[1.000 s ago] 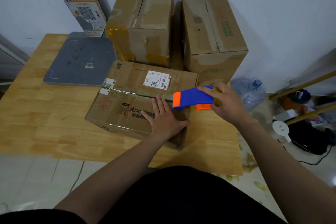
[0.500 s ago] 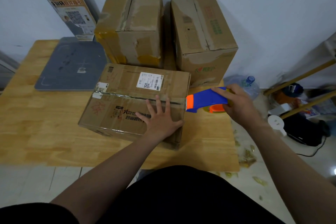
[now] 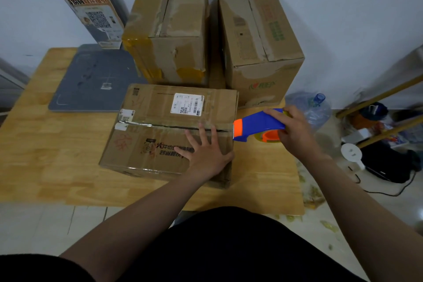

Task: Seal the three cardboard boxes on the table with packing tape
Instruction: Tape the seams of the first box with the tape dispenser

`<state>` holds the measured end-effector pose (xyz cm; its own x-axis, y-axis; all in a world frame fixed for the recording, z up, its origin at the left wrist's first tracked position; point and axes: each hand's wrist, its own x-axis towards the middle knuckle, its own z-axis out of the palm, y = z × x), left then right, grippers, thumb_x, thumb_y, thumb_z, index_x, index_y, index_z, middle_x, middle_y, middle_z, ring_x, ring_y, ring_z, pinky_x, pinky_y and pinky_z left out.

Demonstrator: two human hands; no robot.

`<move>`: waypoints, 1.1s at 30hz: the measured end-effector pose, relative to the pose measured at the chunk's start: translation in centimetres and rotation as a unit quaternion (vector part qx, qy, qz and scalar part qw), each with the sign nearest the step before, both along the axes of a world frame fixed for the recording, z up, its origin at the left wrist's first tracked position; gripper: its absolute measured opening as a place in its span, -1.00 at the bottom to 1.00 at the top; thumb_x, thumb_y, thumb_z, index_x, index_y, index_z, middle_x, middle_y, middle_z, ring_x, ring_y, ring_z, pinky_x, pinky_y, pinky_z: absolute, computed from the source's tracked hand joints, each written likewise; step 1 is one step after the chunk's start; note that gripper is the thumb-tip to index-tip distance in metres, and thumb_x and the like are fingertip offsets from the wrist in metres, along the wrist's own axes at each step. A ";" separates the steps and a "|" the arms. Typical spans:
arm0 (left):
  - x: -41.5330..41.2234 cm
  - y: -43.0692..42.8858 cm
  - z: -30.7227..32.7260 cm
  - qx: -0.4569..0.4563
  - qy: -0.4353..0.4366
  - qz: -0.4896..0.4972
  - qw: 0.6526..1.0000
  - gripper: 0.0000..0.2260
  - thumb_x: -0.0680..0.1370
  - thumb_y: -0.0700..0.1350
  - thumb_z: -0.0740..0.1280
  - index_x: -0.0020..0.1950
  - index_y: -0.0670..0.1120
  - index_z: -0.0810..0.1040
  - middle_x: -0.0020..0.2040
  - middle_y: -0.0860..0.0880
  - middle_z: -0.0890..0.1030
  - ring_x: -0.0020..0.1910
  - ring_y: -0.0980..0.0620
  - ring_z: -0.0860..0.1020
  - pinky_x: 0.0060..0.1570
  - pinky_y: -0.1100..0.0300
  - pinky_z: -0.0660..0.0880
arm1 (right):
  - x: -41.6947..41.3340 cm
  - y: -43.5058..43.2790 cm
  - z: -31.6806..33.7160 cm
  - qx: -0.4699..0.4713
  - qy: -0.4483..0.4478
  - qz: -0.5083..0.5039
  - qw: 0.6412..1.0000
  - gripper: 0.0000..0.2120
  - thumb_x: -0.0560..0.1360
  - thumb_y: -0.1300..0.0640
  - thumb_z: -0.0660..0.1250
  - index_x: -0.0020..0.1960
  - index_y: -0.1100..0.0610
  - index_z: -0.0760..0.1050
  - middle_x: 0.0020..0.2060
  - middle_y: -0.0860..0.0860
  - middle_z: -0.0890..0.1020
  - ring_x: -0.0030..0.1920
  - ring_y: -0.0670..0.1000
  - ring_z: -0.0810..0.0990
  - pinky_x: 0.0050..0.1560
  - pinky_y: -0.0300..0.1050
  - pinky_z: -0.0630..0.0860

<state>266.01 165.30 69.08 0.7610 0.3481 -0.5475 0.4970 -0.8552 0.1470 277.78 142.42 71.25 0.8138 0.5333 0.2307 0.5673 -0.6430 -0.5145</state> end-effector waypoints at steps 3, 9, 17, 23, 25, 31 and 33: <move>-0.7 0.2 -0.1 -0.013 0.012 0.028 0.999 0.00 0.48 0.52 0.13 0.61 0.11 -0.43 0.56 -0.05 -0.54 0.49 -0.40 -0.50 0.21 -0.70 -0.27 | -0.7 0.6 -0.4 -0.003 0.011 0.000 1.000 -0.41 0.49 0.37 0.38 0.45 -0.02 0.47 0.10 0.12 0.41 0.11 0.12 0.41 0.16 -0.04 0.37; -1.9 4.1 0.4 -0.001 0.021 0.039 0.999 -0.03 0.50 0.49 0.16 0.62 0.12 -0.38 0.57 -0.05 -0.52 0.51 -0.40 -0.47 0.24 -0.71 -0.21 | -2.4 4.3 -0.2 -0.014 0.031 0.020 0.999 -0.39 0.50 0.33 0.39 0.48 -0.06 0.42 0.11 0.06 0.37 0.14 0.01 0.33 0.20 -0.05 0.40; -4.9 13.1 0.4 0.007 0.018 0.036 0.999 -0.14 0.60 0.39 0.10 0.62 0.05 -0.38 0.56 -0.11 -0.53 0.53 -0.33 -0.48 0.28 -0.64 -0.27 | -4.9 12.6 0.4 -0.046 0.089 0.065 0.993 -0.27 0.52 0.31 0.37 0.56 -0.18 0.28 0.33 0.15 0.38 0.37 0.19 0.35 0.29 0.11 0.44; -6.5 15.6 0.1 0.017 -0.111 -0.062 0.992 -0.28 0.68 0.17 0.07 0.68 -0.11 -0.20 0.66 -0.12 -0.30 0.62 -0.17 -0.33 0.52 -0.38 -0.24 | -5.4 15.9 1.0 -0.067 0.081 0.066 0.992 -0.28 0.52 0.31 0.37 0.56 -0.17 0.27 0.30 0.16 0.37 0.35 0.18 0.35 0.22 0.08 0.46; -6.8 16.0 -0.1 0.026 -0.144 -0.091 0.985 -0.27 0.67 0.15 0.09 0.67 -0.14 -0.20 0.67 -0.11 -0.27 0.63 -0.05 -0.30 0.56 -0.30 -0.23 | -5.2 16.0 1.1 -0.072 0.088 0.065 0.991 -0.27 0.52 0.30 0.37 0.56 -0.19 0.26 0.32 0.16 0.36 0.35 0.20 0.36 0.23 0.11 0.47; -4.9 16.9 1.0 -0.003 -0.080 -0.081 0.994 -0.19 0.62 0.17 0.17 0.67 -0.16 -0.18 0.67 -0.11 -0.22 0.65 -0.02 -0.23 0.55 -0.20 -0.25 | -4.9 16.3 1.0 -0.071 0.115 0.040 0.990 -0.26 0.52 0.30 0.34 0.55 -0.25 0.25 0.37 0.13 0.35 0.37 0.19 0.38 0.30 0.13 0.44; -4.9 16.5 0.8 0.000 -0.089 -0.076 0.993 -0.15 0.62 0.20 0.20 0.66 -0.17 -0.22 0.67 -0.14 -0.25 0.64 -0.06 -0.26 0.55 -0.19 -0.27 | -4.7 16.3 0.9 -0.073 0.114 0.040 0.990 -0.25 0.51 0.31 0.34 0.54 -0.26 0.25 0.34 0.12 0.36 0.33 0.20 0.41 0.26 0.15 0.48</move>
